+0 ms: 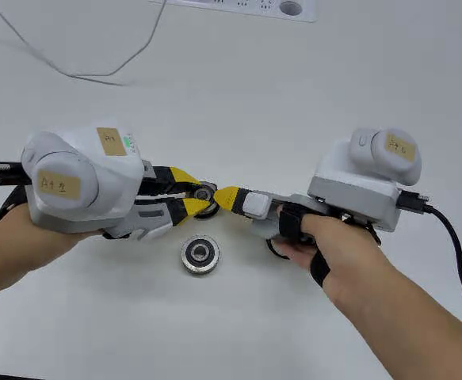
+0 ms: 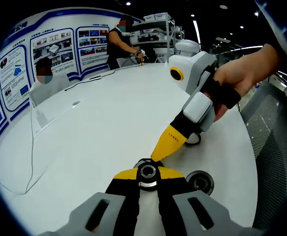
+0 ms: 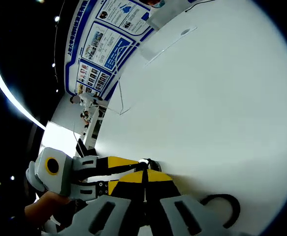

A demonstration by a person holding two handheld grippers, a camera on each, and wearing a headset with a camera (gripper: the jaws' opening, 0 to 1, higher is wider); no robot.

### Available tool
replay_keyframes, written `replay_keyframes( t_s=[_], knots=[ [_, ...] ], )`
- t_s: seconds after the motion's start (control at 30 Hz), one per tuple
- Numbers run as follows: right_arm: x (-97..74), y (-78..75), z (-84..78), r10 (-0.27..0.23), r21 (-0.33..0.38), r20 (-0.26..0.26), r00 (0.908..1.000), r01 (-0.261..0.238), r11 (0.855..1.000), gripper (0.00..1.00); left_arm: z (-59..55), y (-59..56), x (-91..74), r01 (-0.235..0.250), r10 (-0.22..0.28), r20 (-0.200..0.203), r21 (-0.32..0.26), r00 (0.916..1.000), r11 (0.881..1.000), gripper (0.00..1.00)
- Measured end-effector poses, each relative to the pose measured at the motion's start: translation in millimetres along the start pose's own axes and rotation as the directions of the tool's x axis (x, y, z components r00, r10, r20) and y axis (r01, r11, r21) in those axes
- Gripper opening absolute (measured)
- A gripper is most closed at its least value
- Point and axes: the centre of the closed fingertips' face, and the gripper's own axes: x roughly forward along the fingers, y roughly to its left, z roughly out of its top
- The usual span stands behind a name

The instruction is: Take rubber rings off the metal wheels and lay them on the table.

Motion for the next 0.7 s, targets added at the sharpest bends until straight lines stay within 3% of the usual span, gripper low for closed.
replay_keyframes(
  t_s=[0.33,0.6,0.7],
  knots=[
    [3.4,-0.5,1.8,0.015,-0.004,-0.005,0.9999,-0.015,1.0,0.0,-0.7,1.0,0.5,-0.002,0.002,0.001,0.0,1.0,1.0,0.12],
    [5.5,10.2,0.2,0.045,-0.003,-0.008,0.999,-0.045,0.999,0.0,0.4,0.1,-0.2,-0.004,0.004,0.002,0.0,1.0,1.0,0.12],
    [5.8,8.1,0.1,0.03,-0.011,-0.011,0.9995,-0.03,0.999,0.0,0.8,-0.5,-0.8,-0.008,0.008,0.006,-0.001,0.9999,1.0,0.13]
  ],
)
